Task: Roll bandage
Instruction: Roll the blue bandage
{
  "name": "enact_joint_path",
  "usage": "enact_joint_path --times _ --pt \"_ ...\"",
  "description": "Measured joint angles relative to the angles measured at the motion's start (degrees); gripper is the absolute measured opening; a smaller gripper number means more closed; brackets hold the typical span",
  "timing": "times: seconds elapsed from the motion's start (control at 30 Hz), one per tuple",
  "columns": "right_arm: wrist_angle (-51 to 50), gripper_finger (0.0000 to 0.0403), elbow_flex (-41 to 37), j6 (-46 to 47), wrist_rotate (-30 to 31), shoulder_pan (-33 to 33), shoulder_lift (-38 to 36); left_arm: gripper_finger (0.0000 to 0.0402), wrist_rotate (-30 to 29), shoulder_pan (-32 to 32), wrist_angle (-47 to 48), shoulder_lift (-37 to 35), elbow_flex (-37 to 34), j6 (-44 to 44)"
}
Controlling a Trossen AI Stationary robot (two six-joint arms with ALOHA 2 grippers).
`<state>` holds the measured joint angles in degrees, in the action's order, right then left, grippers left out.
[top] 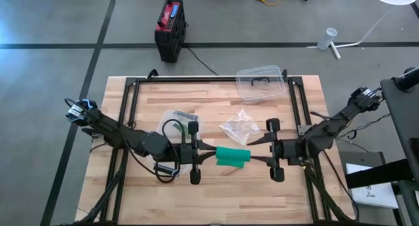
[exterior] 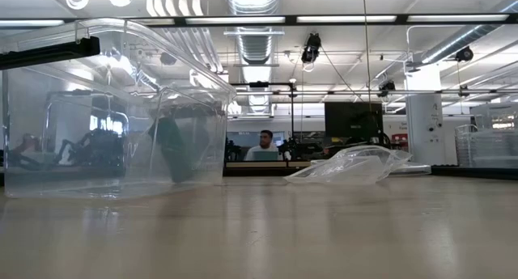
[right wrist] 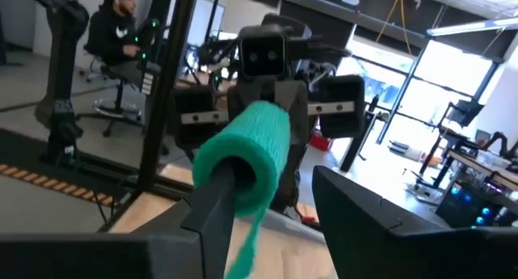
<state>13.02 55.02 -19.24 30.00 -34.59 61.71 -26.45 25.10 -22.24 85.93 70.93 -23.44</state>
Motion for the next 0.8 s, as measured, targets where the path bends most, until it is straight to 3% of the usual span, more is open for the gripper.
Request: enact_joint_path --times 0.5,0.73,0.8 --pt "-0.4 0.0114 0.0 -3.9 0.0 0.8 1.8 0.0000 -0.1 -0.5 -0.7 1.4 0.2 0.0" --pt "-0.5 0.0031 0.0 -5.9 0.2 0.8 1.1 0.0008 -0.4 -0.5 -1.7 1.4 0.3 0.0" --pt "-0.5 0.0010 0.0 -6.7 0.3 0.8 1.0 0.0009 -2.9 -0.5 -1.7 1.4 0.3 0.4"
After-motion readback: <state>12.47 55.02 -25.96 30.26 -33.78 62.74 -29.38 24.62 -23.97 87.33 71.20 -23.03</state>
